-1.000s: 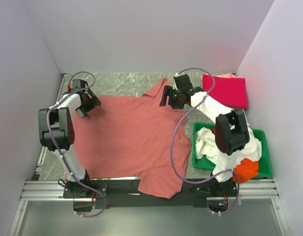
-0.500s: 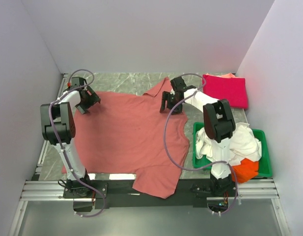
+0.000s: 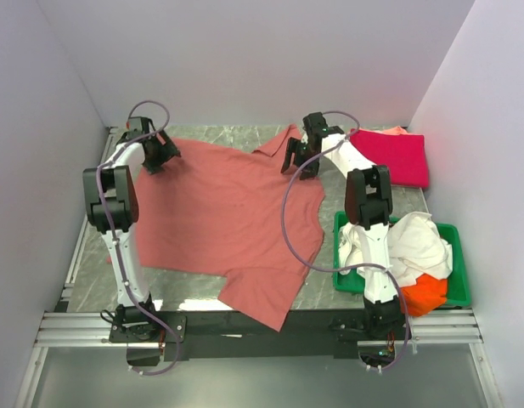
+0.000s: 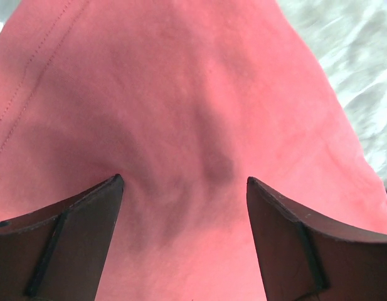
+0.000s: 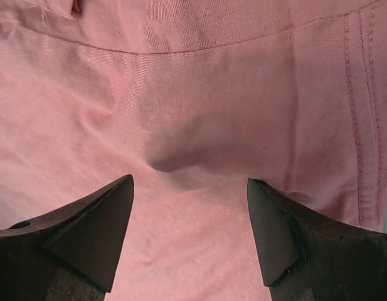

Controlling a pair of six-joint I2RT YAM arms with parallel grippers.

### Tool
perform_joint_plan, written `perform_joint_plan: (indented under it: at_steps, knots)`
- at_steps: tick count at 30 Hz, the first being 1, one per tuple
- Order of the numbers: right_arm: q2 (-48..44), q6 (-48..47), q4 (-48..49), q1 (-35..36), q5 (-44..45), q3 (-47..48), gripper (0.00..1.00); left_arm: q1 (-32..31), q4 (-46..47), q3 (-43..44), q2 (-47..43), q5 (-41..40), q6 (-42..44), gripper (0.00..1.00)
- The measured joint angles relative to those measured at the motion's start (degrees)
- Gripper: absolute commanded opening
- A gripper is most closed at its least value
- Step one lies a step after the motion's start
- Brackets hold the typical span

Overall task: Fold and stack the t-shirts
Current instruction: Flatten the tshirt out

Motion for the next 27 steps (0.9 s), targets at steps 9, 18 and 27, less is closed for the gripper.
perform_joint_plan:
  at_steps: [9,18,27]
  knots:
    - [7.80,-0.31,-4.44,-4.83,-3.06,13.90,0.80,-1.86,0.07,12.81,8.26,2.36,0.15,0.86]
    - [7.54,-3.56,-4.20,-7.19,-5.09,13.73,0.81,-1.86,-0.20,13.03,8.02,2.99,-0.17,0.87]
    - [-0.85,-4.92,-2.01,-6.64,-5.77,5.88,0.80,-2.12,-1.55,9.20,1.16,2.93,0.09,0.87]
